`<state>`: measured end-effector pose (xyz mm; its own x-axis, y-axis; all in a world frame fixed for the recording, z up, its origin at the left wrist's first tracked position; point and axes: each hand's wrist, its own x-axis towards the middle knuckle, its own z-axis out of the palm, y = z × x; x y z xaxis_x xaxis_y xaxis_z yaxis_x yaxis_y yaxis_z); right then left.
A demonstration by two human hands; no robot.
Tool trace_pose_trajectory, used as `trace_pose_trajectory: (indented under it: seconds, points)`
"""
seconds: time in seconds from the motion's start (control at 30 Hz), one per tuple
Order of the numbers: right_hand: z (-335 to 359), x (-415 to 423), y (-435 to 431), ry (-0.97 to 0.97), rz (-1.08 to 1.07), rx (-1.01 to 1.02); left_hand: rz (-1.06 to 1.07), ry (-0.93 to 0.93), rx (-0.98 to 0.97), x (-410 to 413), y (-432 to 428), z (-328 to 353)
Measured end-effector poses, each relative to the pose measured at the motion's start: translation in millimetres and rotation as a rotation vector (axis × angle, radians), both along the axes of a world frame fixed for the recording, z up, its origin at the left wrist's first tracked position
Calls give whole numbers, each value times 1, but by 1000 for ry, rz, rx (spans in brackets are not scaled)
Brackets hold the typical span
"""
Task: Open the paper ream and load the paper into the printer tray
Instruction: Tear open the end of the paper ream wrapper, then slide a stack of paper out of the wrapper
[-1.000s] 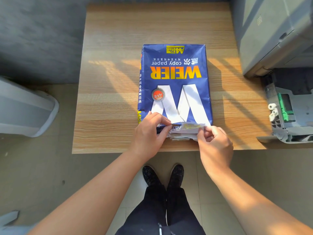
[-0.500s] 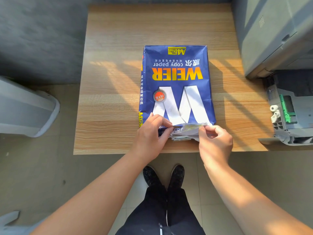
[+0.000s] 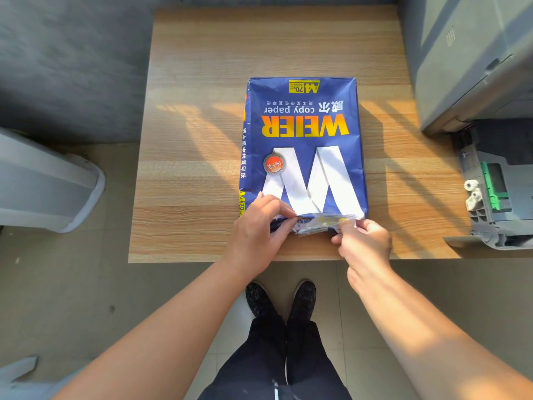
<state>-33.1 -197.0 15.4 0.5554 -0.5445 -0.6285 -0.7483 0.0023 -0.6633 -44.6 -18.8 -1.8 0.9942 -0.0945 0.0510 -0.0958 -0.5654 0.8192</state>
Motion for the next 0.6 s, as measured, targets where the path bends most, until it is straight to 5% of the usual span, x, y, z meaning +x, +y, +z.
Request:
trace_pose_trajectory:
  seconds: [0.23, 0.6]
  points:
    - [9, 6, -9, -53, 17, 320, -17, -77, 142, -7, 19, -7]
    - [27, -12, -38, -47, 132, 463, 9, -21, 94, 1, 34, -1]
